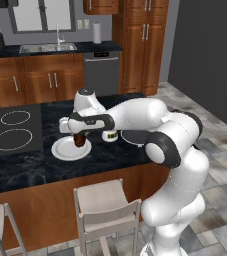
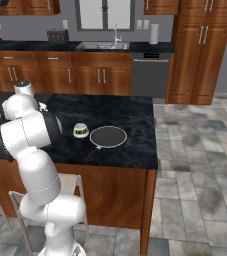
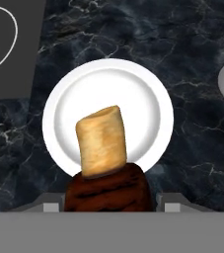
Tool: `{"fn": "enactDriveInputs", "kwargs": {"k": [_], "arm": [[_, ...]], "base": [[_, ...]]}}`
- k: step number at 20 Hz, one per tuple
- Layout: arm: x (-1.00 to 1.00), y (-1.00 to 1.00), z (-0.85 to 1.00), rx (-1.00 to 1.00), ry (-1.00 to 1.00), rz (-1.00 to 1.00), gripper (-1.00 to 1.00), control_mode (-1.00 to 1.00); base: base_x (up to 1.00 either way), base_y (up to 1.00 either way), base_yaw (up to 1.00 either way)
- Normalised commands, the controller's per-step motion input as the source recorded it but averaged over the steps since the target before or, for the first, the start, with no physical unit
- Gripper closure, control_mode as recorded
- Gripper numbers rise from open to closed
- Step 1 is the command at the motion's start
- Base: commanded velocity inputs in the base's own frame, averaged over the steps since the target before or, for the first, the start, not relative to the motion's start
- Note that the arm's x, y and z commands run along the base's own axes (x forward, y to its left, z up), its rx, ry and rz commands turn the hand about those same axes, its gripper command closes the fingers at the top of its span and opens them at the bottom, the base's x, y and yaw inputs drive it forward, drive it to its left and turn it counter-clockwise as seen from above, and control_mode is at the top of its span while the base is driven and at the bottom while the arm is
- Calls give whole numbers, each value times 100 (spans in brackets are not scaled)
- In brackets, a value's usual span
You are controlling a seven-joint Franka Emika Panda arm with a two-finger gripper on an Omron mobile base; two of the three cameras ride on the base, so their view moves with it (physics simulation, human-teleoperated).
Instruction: Pick up the pan with the steak in it and place it on the dining table. Then place the steak on the plate.
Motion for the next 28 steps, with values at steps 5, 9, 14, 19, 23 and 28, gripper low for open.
{"fn": "enactDriveInputs", "kwargs": {"k": [5,9,14,19,23,28], "arm": [[14,0,-1,0,0,-1,100,-100],[28,0,-7,0,0,-1,100,-100],[24,2,-19,0,0,-1,100,-100],[5,9,-6,0,1,0,100,-100],[4,4,-6,-1,0,0,100,-100],[13,19,-34,-6,2,-1,100,-100]], "base": [[0,0,0],[0,0,0],[0,0,0],[0,0,0],[0,0,0],[0,0,0]]}}
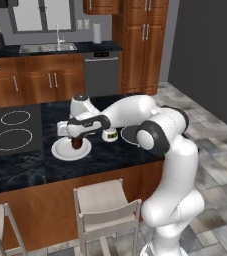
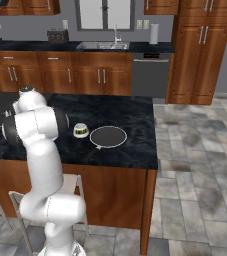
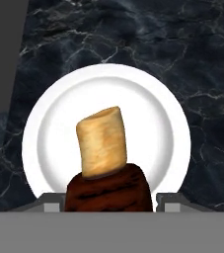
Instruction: Pick up the pan with the steak in it and place it on the dining table. Then place the steak on the plate.
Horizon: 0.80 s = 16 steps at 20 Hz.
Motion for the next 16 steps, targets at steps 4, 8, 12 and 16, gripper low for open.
{"fn": "enactDriveInputs", "kwargs": {"k": [4,8,12,16], "arm": [[16,10,-23,-3,0,-1,100,-100],[21,7,-11,-1,0,-2,100,-100],[28,0,-13,-1,0,-4,100,-100],[30,0,-21,0,0,-3,100,-100]], "base": [[0,0,0],[0,0,0],[0,0,0],[0,0,0]]}}
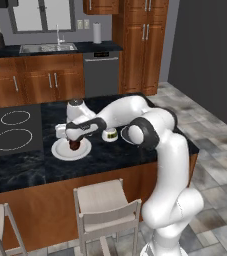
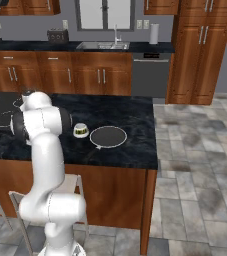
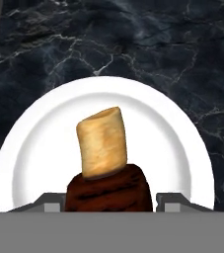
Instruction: Pick up the pan with the steak in it and place it on the dining table. Then place the steak on the plate.
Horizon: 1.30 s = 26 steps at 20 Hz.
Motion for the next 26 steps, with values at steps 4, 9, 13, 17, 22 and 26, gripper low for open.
{"fn": "enactDriveInputs", "kwargs": {"k": [4,9,13,17,22,26], "arm": [[9,0,-34,0,0,0,100,-100],[0,0,-7,0,0,0,100,-100],[0,0,-12,0,-1,0,100,-100],[10,0,-16,-2,-3,0,100,-100],[10,1,-10,-2,-2,-1,100,-100],[15,6,-10,-2,-1,-3,100,-100]], "base": [[0,0,0],[0,0,0],[0,0,0],[0,0,0],[0,0,0],[0,0,0]]}}
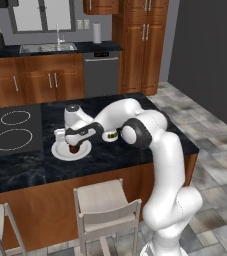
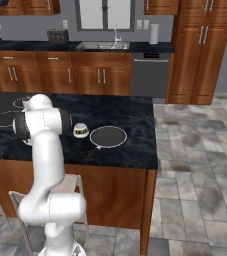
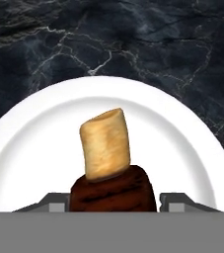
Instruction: Pick up the pan with the steak in it and place it on the dining table. Then place the steak on the plate.
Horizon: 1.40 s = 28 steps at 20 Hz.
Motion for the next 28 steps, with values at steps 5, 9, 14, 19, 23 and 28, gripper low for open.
{"fn": "enactDriveInputs", "kwargs": {"k": [5,9,14,19,23,28], "arm": [[0,1,-1,0,0,0,100,-100],[0,0,0,0,0,0,-100,-100],[0,0,14,2,-1,-2,-100,-100],[0,-2,38,9,-1,0,-100,-100],[-1,0,52,9,0,-2,-100,-100],[-31,-8,60,11,0,-3,-100,-100]], "base": [[0,0,0],[0,0,0],[0,0,0],[0,0,0],[0,0,0],[0,0,0]]}}
